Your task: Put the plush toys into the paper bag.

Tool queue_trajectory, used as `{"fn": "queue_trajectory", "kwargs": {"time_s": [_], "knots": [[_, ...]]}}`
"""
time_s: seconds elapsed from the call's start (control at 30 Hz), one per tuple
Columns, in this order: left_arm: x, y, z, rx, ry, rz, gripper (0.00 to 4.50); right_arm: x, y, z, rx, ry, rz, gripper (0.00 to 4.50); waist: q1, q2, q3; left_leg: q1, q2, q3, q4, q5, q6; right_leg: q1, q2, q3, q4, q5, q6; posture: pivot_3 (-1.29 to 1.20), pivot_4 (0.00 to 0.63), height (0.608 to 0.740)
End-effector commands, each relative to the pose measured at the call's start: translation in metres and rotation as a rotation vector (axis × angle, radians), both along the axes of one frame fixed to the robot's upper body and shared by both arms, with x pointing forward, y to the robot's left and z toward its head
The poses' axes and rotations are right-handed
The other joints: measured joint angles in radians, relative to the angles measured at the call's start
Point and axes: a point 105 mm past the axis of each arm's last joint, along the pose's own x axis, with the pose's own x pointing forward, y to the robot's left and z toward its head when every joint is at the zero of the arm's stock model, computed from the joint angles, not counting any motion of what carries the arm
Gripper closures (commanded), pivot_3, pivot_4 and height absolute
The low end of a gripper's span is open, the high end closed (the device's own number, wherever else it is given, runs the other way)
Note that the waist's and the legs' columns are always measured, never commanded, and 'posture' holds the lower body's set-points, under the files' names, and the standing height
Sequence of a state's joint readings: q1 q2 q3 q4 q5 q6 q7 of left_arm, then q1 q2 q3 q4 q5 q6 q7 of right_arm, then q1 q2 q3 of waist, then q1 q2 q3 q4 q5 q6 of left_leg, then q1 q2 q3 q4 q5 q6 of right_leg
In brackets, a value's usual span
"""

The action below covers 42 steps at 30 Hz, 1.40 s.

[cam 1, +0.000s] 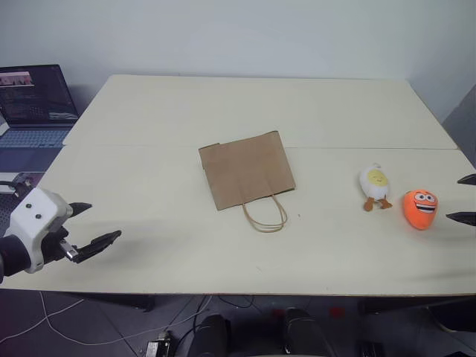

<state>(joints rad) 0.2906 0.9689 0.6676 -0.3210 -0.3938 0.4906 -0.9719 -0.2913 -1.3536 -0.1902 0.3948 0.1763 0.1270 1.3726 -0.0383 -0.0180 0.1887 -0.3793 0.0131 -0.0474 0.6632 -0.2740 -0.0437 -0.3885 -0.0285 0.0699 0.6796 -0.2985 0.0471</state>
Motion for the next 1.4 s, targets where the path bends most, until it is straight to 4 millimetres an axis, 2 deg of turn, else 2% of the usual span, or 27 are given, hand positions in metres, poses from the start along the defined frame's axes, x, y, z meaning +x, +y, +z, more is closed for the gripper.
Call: {"fn": "queue_trajectory", "kwargs": {"time_s": [0.03,1.07,1.2,1.4], "knots": [[0.002,-0.003,0.014,0.008,-0.065,-0.015,0.02,0.003,0.004,0.011,-0.021,-0.033,0.014,0.00,0.000,0.000,0.000,0.000,0.000,0.000,0.000,0.000,0.000,0.000,0.000,0.000,0.000,0.000,0.000,0.00,0.150,0.740],[0.003,-0.002,0.013,0.029,-0.065,-0.001,0.02,0.009,0.008,0.012,-0.014,-0.057,0.032,0.00,0.000,0.000,0.000,0.000,0.000,0.000,0.000,0.000,0.000,0.000,0.000,0.000,0.000,0.000,0.000,0.00,0.150,0.740],[0.007,-0.021,0.022,0.002,-0.115,-0.112,0.02,0.011,0.017,0.016,0.009,-0.078,0.061,0.00,0.000,0.000,0.000,0.000,0.000,0.000,0.000,0.000,0.000,0.000,0.000,0.000,0.000,0.000,0.000,0.00,0.150,0.740],[0.012,-0.049,0.023,-0.051,-0.109,-0.227,0.02,0.009,0.042,0.024,0.053,-0.106,0.133,0.00,0.001,0.000,0.000,0.000,0.000,-0.001,0.000,0.000,0.000,0.000,0.000,0.000,0.001,0.000,0.000,0.00,0.150,0.740]]}}
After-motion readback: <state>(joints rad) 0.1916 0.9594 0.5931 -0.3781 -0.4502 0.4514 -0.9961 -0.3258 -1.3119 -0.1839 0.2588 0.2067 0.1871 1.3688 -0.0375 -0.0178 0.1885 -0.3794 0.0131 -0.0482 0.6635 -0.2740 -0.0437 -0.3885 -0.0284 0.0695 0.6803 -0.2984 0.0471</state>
